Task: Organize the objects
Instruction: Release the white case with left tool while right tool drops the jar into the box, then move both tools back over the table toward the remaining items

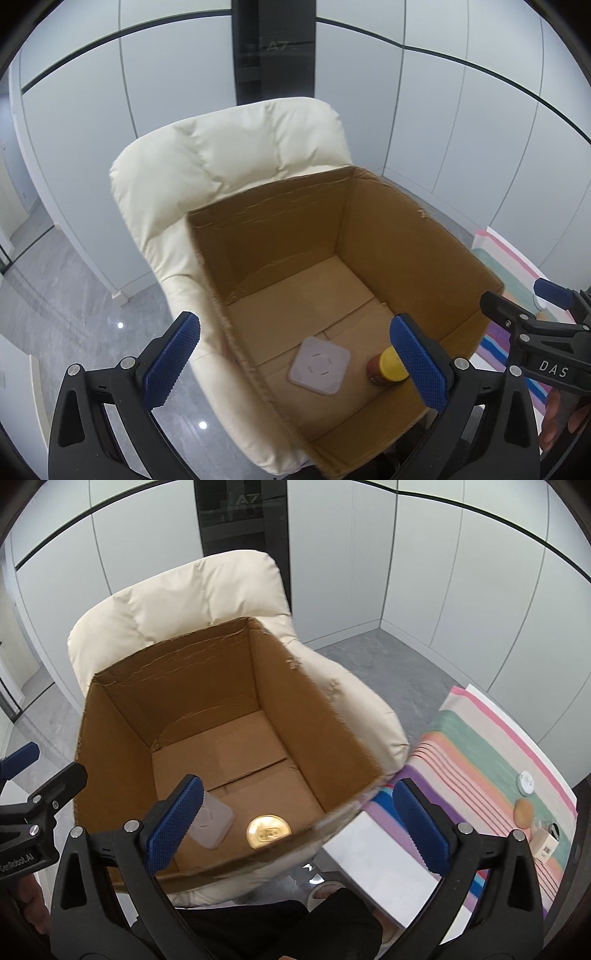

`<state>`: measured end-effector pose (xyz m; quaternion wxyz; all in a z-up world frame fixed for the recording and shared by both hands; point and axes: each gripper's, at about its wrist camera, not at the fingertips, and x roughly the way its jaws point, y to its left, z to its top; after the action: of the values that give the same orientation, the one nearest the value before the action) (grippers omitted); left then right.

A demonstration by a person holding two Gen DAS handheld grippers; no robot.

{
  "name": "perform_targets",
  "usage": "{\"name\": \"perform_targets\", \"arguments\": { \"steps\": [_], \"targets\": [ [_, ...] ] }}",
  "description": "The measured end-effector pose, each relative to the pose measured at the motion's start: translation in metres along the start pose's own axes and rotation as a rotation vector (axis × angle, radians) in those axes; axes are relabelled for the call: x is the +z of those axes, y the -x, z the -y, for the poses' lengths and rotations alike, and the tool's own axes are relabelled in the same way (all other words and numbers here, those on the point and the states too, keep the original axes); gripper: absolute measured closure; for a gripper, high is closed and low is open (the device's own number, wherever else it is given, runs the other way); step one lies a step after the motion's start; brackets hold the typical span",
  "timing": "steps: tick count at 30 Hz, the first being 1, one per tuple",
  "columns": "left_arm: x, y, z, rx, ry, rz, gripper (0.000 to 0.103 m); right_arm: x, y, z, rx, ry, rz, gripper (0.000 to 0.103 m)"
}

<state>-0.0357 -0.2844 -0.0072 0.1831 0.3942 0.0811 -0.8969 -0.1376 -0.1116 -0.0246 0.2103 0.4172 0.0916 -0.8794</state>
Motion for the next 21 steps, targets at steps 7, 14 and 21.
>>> {"name": "perform_targets", "arguments": {
  "steps": [7, 14, 21],
  "targets": [
    [0.005, -0.006, 0.025, -0.033, -0.021, -0.003, 0.000, -0.007, 0.006, 0.034, -0.033, -0.053, -0.004, 0.000],
    [0.008, -0.009, 0.055, -0.060, -0.053, -0.001, 0.000, -0.015, 0.013, 0.067, -0.071, -0.090, -0.005, 0.000],
    [0.009, -0.010, 0.087, -0.090, -0.097, 0.000, 0.000, -0.024, 0.020, 0.099, -0.100, -0.138, -0.005, 0.000]
  ]
}}
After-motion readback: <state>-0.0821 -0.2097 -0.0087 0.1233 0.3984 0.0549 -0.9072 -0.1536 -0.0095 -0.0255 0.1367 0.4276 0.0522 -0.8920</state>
